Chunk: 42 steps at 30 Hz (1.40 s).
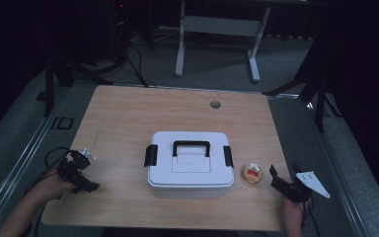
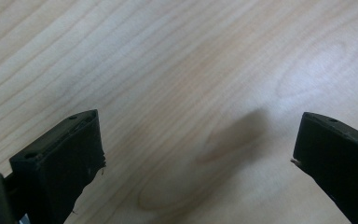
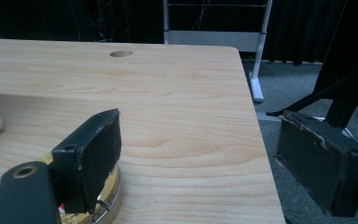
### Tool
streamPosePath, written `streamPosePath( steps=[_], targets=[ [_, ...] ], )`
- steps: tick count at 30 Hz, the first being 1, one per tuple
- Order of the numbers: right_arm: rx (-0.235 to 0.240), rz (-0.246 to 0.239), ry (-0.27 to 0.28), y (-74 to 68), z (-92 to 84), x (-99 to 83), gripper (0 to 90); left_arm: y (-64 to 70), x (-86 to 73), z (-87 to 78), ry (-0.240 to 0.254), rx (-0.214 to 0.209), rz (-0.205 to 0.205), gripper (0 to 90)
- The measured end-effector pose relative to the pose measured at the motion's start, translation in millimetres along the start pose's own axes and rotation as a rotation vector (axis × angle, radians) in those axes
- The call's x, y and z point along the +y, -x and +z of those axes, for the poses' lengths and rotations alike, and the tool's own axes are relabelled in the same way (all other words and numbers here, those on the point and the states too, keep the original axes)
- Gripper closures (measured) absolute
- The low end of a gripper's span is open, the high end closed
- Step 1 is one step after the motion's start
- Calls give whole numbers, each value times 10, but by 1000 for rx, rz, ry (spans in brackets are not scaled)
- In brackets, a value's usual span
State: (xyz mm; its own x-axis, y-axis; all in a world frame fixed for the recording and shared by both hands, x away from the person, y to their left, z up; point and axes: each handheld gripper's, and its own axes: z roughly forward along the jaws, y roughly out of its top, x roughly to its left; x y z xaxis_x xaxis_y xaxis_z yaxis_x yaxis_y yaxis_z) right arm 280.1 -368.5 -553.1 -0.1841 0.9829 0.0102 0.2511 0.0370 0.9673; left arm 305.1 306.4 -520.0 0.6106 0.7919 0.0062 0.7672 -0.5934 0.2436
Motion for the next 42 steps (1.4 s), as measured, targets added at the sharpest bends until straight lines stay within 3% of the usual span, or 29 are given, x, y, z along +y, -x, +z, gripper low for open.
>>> streamPosePath(
  steps=[2,4,5,7,10,13,14,18,21,22,25,27,31,38,42],
  targets=[
    [0,-1,-1,-1,2,1,139,20,3,-22,-41,-19,62,7],
    [3,5,-1,3,1,0,139,69,-6,-38,-66,-23,153,7],
    [5,6,0,6,0,0,138,88,-12,-47,-69,-50,190,7],
    [5,11,1,10,0,0,138,115,-15,-53,-115,-98,231,6],
    [5,7,1,9,0,-1,139,147,-16,-73,-141,-112,308,7],
    [5,8,0,9,1,0,138,194,-21,-97,-193,-144,428,6],
    [5,8,0,9,1,0,138,202,-17,-102,-192,-150,445,6],
    [5,8,-2,8,2,1,138,213,37,-142,-203,-152,487,7],
    [5,8,-2,8,2,1,139,226,97,-160,-243,-120,527,6],
    [5,8,-2,8,2,0,138,243,116,-166,-256,-90,553,7],
    [7,10,-1,11,2,0,138,287,183,-236,-217,-31,618,7],
    [6,11,-1,11,1,0,139,311,217,-286,-187,-36,646,7],
    [7,7,-3,9,3,1,138,373,286,-391,-180,-50,715,26],
    [6,9,-4,9,4,1,139,393,408,-649,-147,-59,716,26],
    [6,9,-4,9,4,1,139,417,462,-777,-156,-57,718,26]
  ],
)
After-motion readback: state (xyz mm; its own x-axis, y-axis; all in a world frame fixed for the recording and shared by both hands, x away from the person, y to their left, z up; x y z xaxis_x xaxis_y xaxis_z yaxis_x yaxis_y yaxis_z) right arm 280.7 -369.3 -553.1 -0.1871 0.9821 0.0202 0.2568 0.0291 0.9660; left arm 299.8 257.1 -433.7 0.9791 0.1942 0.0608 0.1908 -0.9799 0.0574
